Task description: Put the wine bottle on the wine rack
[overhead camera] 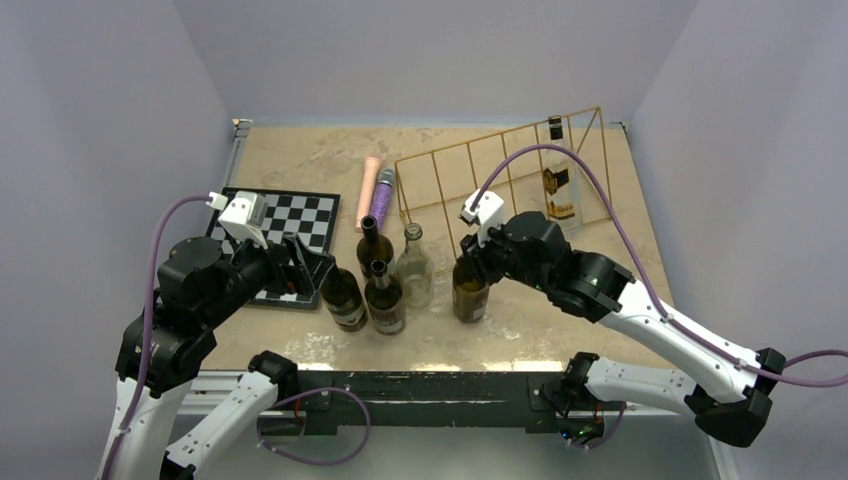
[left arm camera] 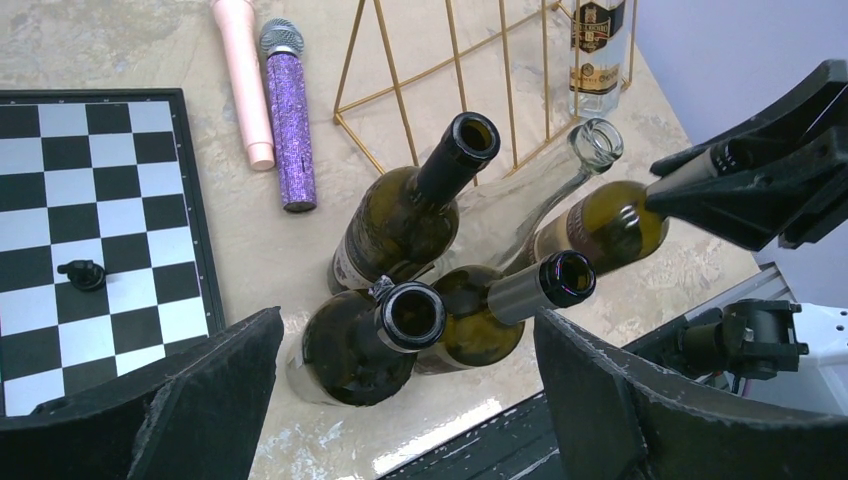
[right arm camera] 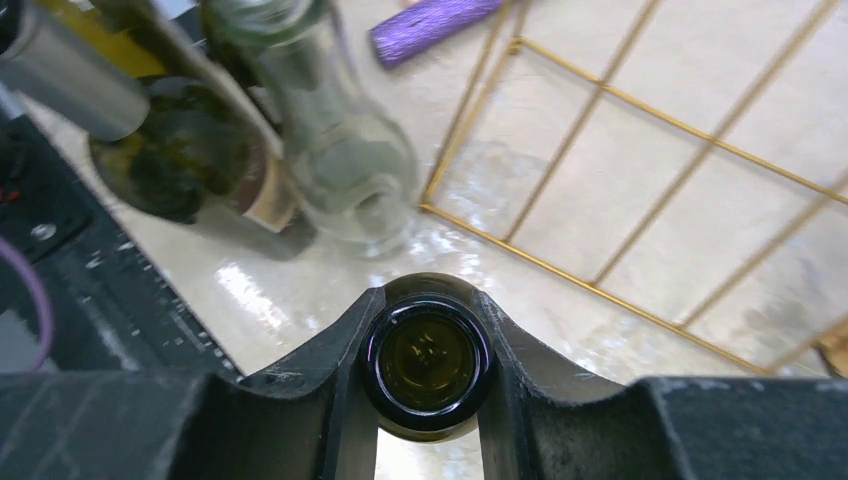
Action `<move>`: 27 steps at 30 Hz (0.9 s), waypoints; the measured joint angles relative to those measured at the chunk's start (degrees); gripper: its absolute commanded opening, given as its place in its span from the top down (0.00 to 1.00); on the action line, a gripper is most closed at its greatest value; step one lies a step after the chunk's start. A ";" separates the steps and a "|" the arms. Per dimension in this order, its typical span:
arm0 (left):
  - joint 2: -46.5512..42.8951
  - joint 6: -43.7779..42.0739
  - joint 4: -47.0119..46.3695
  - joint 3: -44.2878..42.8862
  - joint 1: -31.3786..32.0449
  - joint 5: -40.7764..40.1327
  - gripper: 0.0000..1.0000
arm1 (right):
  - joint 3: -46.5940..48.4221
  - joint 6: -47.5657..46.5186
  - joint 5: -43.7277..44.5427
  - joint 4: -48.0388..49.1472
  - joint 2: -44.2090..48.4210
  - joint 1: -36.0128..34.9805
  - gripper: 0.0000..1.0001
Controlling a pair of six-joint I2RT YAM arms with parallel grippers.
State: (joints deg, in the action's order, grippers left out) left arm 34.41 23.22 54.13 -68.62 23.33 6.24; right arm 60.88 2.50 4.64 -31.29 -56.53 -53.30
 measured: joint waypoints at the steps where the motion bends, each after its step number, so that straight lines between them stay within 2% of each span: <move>1: 0.00 0.00 0.02 0.00 0.00 -0.04 0.01 | 1.07 -0.11 2.12 -1.14 -0.13 -0.02 1.00; 8: 0.00 0.00 0.33 -0.04 0.00 -0.09 0.01 | 8.94 -2.60 18.03 -5.31 -1.49 2.12 1.00; 19: 0.02 -0.02 0.92 -0.28 0.00 -0.13 0.01 | 26.88 -5.49 28.26 -7.67 -8.98 24.87 1.00; 27: 0.07 -0.11 0.92 -0.28 0.00 -0.26 0.01 | 29.68 -5.84 31.43 -7.78 -14.99 35.85 1.00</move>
State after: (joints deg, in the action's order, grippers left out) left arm 34.48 23.11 55.05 -68.90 23.33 5.98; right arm 90.56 -3.33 36.07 -39.07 -71.53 -17.45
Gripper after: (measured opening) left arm 0.990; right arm 0.360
